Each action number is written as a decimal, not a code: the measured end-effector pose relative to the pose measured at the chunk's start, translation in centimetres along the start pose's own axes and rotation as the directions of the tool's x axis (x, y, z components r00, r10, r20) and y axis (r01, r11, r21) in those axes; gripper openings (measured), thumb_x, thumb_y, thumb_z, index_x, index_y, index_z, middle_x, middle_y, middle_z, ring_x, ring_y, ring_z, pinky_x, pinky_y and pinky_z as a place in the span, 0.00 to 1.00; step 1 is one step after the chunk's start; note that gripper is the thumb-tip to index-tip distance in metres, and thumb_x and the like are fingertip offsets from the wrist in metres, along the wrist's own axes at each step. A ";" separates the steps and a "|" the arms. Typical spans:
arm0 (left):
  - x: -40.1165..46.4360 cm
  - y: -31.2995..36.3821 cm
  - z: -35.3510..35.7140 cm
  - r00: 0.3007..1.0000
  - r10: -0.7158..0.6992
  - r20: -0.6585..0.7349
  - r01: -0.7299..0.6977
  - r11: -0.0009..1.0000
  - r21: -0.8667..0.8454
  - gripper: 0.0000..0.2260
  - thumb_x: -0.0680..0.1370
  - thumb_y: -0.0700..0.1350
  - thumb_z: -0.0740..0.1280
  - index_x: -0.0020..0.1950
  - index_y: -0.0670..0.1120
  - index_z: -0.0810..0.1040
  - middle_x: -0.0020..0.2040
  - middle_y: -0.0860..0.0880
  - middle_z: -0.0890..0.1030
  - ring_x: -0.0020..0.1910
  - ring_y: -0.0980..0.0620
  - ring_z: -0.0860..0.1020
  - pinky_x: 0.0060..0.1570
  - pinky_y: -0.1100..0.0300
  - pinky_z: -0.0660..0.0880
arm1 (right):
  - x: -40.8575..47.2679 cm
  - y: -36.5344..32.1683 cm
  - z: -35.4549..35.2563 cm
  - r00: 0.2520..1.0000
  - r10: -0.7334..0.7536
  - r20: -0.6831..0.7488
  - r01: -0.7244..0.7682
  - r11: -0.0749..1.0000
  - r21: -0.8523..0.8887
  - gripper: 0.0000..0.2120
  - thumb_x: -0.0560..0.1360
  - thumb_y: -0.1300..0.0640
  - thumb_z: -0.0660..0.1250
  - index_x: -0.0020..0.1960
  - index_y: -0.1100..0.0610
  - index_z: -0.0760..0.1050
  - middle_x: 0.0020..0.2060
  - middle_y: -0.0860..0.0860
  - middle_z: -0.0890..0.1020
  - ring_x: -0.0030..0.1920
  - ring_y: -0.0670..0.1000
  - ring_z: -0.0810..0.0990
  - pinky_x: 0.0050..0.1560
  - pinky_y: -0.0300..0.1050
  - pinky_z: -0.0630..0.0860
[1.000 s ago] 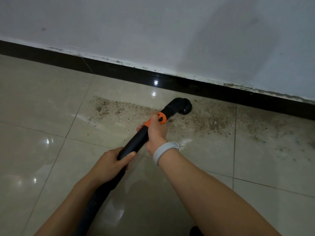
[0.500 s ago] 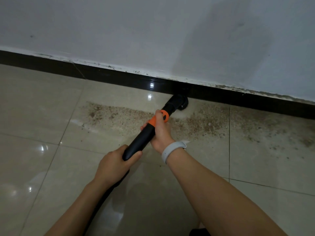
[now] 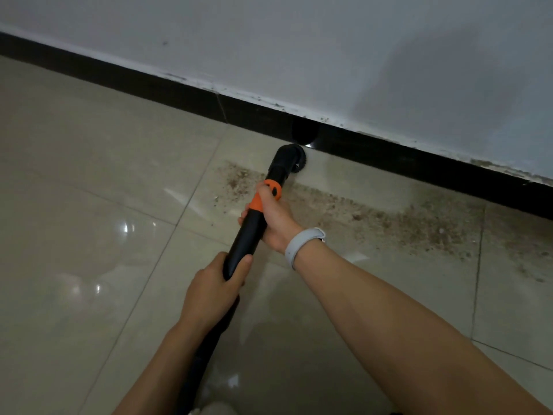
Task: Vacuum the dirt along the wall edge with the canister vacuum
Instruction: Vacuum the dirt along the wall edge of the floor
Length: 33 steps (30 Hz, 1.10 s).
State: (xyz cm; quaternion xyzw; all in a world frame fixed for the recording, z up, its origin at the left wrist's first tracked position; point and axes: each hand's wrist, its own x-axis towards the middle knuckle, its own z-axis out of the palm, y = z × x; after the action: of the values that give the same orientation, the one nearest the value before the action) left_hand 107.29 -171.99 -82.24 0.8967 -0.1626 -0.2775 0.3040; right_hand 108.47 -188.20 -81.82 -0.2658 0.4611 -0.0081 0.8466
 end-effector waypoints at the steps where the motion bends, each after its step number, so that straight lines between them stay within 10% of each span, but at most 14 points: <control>1: -0.1 -0.5 -0.4 1.000 -0.013 -0.024 0.012 1.000 -0.016 0.16 0.73 0.65 0.59 0.41 0.53 0.73 0.33 0.54 0.80 0.31 0.58 0.79 0.36 0.55 0.77 | 0.3 0.4 1.0 1.000 0.011 0.013 -0.010 1.000 -0.021 0.12 0.78 0.52 0.63 0.42 0.59 0.68 0.27 0.54 0.72 0.24 0.51 0.73 0.32 0.45 0.76; 12: -0.6 -5.8 -4.9 0.953 -0.186 -0.239 0.160 0.979 -0.126 0.14 0.77 0.60 0.62 0.40 0.50 0.73 0.31 0.53 0.80 0.32 0.54 0.79 0.34 0.58 0.74 | 1.7 5.2 10.3 0.977 0.110 0.181 -0.068 0.972 -0.226 0.12 0.78 0.52 0.64 0.43 0.59 0.67 0.29 0.55 0.73 0.25 0.52 0.73 0.31 0.45 0.77; 33: 1.9 -4.6 -5.9 0.978 -0.188 -0.091 0.165 0.963 -0.215 0.20 0.77 0.63 0.58 0.41 0.47 0.75 0.30 0.50 0.80 0.26 0.56 0.79 0.30 0.62 0.72 | 2.7 5.3 10.7 1.000 0.009 0.005 -0.007 0.971 -0.237 0.13 0.78 0.51 0.62 0.42 0.60 0.67 0.30 0.55 0.72 0.22 0.51 0.73 0.27 0.43 0.76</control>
State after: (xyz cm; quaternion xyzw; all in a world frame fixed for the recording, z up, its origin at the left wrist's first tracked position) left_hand 112.89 -166.69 -82.02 0.8853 -0.0353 -0.2689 0.3779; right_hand 117.24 -179.57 -81.73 -0.3632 0.4571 0.0513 0.8103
